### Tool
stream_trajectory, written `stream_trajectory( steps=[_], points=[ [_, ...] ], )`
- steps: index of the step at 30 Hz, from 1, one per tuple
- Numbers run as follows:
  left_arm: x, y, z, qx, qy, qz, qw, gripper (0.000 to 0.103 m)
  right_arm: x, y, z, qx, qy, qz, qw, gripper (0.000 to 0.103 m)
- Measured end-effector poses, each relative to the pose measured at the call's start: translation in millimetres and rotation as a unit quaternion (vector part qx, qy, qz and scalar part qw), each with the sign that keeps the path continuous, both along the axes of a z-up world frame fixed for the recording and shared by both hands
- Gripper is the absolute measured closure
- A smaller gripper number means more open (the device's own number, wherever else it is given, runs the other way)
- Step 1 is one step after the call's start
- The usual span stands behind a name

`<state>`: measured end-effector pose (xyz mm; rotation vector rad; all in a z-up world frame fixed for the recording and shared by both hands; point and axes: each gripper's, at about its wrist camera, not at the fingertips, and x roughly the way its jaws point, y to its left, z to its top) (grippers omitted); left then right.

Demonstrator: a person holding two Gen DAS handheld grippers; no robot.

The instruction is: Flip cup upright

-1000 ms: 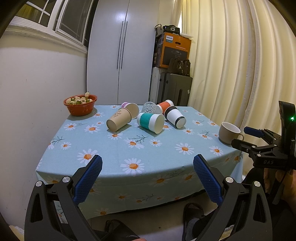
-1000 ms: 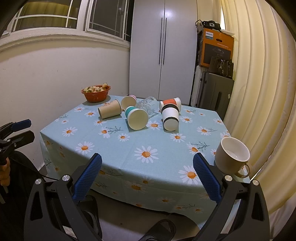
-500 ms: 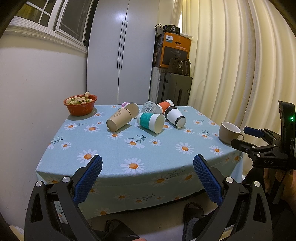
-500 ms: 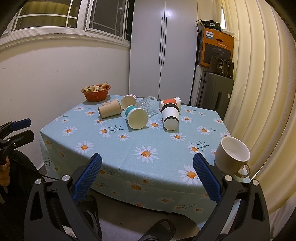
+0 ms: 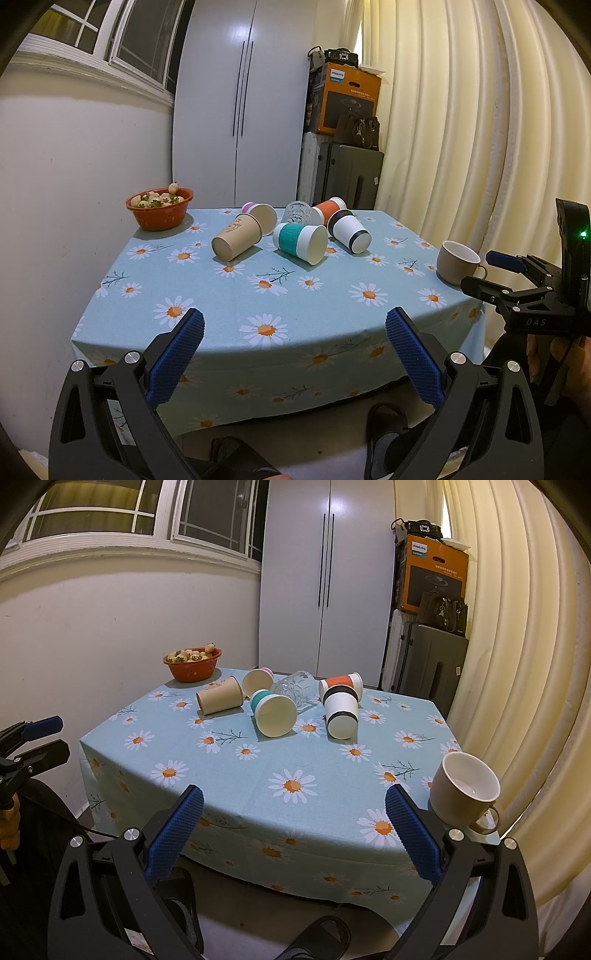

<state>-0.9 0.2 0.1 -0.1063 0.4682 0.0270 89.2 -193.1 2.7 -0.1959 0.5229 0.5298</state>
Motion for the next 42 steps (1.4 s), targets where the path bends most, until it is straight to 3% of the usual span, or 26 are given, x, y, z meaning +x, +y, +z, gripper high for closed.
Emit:
stream_trajectory(
  steps=[10, 16, 27, 35, 42],
  points=[
    [6.5, -2.3, -1.6, -0.002, 0.019, -0.003, 0.9998, 0.007, -2.0, 5.5, 0.8, -0.004, 0.001, 0.012, 1.000, 0.005],
    [30.5, 6.1, 1.5, -0.016, 0.044, -0.028, 0.9985, 0.007, 22.3, 11.8, 2.2, 0.015, 0.051, 0.027, 0.998, 0.005],
    [128.3, 31.3, 27.3, 0.029, 0.113, -0.050, 0.9919, 0.007, 108.1, 41.6, 15.7, 0.086, 0.156, 0.064, 0.982, 0.005],
    [218.4, 52.7, 11.9, 0.064, 0.192, -0.075, 0.9764, 0.007, 152.7, 69.4, 19.6, 0.082, 0.169, 0.085, 0.979, 0.005],
    [280.3, 67.2, -12.0, 0.093, 0.265, -0.090, 0.9556, 0.007, 194.0, 89.2, 9.6, 0.076, 0.211, 0.097, 0.970, 0.005]
  ],
)
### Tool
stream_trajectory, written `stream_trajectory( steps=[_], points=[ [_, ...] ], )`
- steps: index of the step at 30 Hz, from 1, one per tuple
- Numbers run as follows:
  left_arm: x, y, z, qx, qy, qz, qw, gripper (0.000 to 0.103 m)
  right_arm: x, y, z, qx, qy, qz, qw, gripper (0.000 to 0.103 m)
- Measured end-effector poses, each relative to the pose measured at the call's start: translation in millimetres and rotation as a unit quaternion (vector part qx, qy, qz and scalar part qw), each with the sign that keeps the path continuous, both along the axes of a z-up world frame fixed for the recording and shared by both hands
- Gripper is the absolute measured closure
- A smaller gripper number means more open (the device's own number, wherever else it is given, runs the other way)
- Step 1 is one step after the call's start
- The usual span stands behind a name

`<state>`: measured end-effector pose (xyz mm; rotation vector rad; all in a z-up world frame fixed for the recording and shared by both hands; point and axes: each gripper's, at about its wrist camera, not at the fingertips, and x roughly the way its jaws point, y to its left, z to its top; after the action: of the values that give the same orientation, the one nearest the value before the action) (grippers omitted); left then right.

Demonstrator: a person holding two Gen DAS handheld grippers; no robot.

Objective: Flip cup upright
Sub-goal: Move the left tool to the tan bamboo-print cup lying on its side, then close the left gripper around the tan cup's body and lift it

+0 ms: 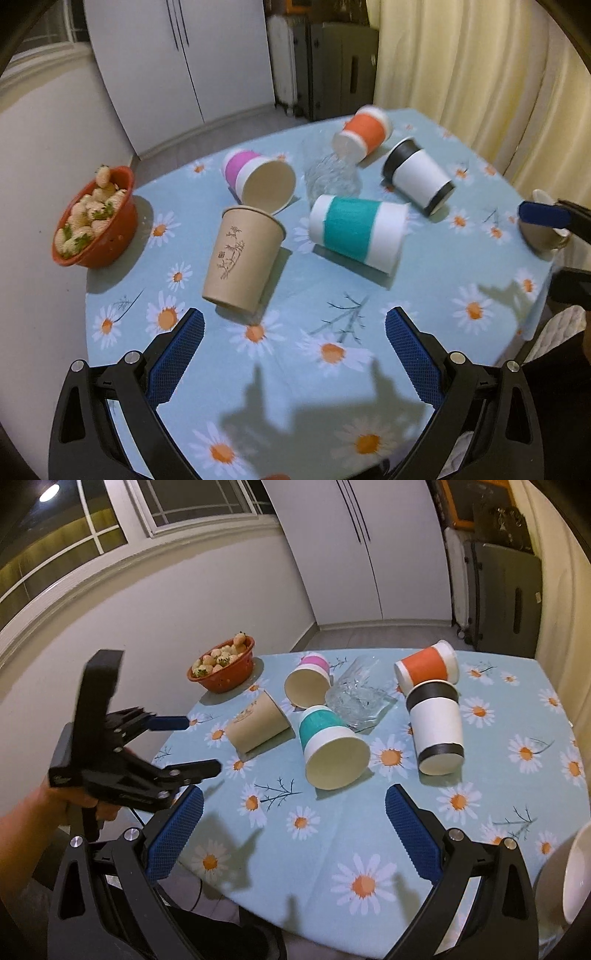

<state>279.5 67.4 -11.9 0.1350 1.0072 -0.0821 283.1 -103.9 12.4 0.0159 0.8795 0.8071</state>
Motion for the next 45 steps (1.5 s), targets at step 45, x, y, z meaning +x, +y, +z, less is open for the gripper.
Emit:
stream_trajectory(
  steps=[45],
  points=[
    [59.5, 39.3, -20.0, -0.030, 0.110, 0.079, 0.9903, 0.044, 21.0, -25.4, -25.4, 0.024, 0.103, 0.001, 0.994, 0.005]
  ],
)
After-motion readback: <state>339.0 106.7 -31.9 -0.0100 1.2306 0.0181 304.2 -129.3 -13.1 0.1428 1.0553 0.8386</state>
